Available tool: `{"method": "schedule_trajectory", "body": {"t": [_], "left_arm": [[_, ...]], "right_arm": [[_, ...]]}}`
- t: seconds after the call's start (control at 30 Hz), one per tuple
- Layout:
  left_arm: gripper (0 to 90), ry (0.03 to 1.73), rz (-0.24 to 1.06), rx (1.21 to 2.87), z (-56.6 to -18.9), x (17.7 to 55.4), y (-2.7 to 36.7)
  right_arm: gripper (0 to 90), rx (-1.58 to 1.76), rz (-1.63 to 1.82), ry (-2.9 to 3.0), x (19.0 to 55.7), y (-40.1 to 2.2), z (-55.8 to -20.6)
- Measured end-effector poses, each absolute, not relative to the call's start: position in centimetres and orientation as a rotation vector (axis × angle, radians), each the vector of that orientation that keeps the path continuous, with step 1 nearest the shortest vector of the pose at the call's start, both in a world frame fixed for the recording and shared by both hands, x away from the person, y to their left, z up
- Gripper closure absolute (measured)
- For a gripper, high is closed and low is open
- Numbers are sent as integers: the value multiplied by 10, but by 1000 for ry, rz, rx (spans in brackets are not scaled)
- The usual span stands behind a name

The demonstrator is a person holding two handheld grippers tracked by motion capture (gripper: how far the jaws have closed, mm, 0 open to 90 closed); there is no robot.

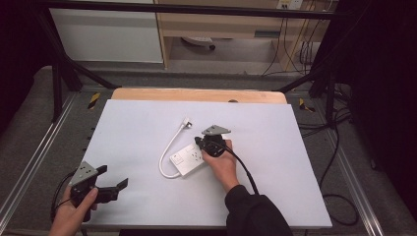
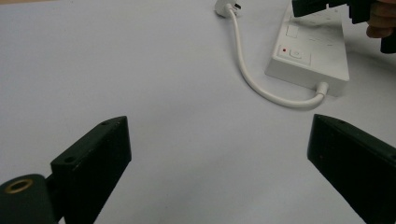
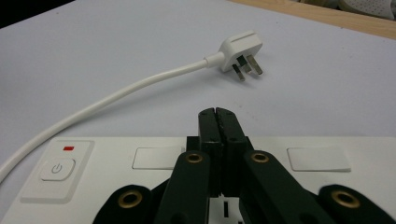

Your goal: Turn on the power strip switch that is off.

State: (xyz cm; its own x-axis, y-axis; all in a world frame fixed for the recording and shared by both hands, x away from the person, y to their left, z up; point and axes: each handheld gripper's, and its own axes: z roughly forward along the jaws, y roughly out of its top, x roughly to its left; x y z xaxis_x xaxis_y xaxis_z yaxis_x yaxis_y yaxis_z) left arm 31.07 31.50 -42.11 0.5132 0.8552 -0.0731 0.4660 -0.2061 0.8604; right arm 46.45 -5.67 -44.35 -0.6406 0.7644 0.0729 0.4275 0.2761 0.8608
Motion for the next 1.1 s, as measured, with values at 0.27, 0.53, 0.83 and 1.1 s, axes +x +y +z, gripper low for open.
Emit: {"method": "schedule_trajectory", "body": {"t": [0.27, 0.53, 0.83, 1.1], "left_arm": [[63, 1094, 540, 1849, -421, 310, 315], [63, 1095, 538, 1847, -421, 311, 315], [62, 1095, 540, 1848, -421, 311, 315], [62, 1096, 540, 1850, -421, 310, 315]], "right_arm": [[900, 1106, 1348, 2151, 466, -67, -433], [900, 1110, 1349, 2143, 468, -69, -432], [900, 1145, 1369, 2111, 472, -80, -427], [852, 1143, 1352, 2107, 472, -84, -423]]}}
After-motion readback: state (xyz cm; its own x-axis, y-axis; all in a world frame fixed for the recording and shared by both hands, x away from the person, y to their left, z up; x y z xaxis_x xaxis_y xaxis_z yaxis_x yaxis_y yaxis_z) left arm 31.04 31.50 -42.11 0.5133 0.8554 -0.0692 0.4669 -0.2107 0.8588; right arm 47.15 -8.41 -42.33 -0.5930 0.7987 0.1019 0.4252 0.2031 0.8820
